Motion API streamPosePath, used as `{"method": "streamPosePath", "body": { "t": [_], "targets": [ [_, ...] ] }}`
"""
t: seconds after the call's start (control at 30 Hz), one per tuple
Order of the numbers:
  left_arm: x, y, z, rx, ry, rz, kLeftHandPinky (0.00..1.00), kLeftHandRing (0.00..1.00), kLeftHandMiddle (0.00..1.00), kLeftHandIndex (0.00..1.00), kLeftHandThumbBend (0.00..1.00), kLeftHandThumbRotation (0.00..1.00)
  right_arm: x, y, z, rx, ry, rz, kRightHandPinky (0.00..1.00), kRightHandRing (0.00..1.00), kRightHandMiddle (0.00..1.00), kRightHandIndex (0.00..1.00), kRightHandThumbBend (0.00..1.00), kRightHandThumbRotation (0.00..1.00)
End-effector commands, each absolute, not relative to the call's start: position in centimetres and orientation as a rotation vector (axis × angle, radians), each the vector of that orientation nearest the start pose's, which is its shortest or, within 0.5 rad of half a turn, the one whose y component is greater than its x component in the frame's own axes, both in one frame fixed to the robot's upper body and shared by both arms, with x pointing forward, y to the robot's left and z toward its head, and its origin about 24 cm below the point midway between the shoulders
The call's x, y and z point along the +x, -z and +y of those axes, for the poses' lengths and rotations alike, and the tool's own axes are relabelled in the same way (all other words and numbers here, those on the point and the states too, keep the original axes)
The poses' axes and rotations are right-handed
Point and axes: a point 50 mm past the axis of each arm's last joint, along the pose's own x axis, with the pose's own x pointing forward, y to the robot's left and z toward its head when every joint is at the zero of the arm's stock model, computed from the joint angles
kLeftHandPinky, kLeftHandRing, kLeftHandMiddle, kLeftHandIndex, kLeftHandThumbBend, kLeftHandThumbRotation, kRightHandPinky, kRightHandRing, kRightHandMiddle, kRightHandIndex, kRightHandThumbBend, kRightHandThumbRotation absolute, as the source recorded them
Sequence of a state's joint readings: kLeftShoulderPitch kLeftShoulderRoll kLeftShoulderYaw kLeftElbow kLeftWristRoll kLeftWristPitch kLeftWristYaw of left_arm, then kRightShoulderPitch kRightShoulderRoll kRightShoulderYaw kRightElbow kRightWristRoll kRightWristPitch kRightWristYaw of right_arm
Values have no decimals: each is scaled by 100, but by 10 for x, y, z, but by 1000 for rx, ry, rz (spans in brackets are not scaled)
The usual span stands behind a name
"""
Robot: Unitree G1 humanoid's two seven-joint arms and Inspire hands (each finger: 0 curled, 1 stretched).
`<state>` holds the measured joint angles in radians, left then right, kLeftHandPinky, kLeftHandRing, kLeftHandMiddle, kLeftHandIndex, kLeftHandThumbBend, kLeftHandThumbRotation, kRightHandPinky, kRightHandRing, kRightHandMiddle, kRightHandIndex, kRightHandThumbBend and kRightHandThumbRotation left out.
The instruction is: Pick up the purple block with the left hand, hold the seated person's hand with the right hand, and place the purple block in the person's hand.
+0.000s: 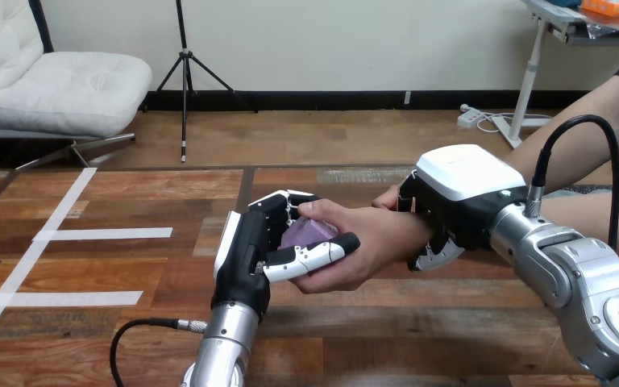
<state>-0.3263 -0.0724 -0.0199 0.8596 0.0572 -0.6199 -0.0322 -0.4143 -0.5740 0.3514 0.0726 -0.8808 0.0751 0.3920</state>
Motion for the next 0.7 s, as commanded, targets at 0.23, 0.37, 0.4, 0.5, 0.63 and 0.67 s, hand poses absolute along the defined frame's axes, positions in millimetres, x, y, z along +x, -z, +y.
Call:
{"method": "streamPosePath", "body": {
  "t": [0.23, 0.37, 0.4, 0.5, 0.63, 0.67],
  "targets": [
    [304, -26, 69, -10, 270, -190, 33, 40, 48, 50, 88, 14, 329, -134, -164, -1601, -353, -97, 42, 47, 53, 53, 65, 0],
    [304, -26, 69, -10, 273, -190, 33, 40, 48, 50, 87, 13, 329, -134, -164, -1616, -358, -96, 42, 48, 55, 54, 64, 0],
    [304, -26, 68, -10, 273, -188, 33, 40, 48, 50, 87, 13, 329, -134, -164, -1622, -359, -96, 42, 48, 55, 55, 64, 0],
    [304, -26, 69, -9, 278, -189, 33, 40, 48, 50, 87, 13, 328, -134, -164, -1635, -362, -95, 42, 49, 56, 57, 64, 0],
    [304, -25, 70, -14, 295, -194, 35, 41, 49, 51, 86, 13, 328, -133, -164, -1640, -362, -102, 42, 49, 58, 61, 63, 0],
    [304, -25, 70, -12, 301, -195, 35, 42, 49, 51, 86, 13, 327, -132, -164, -1644, -360, -110, 42, 50, 58, 61, 63, 0]
  ]
}}
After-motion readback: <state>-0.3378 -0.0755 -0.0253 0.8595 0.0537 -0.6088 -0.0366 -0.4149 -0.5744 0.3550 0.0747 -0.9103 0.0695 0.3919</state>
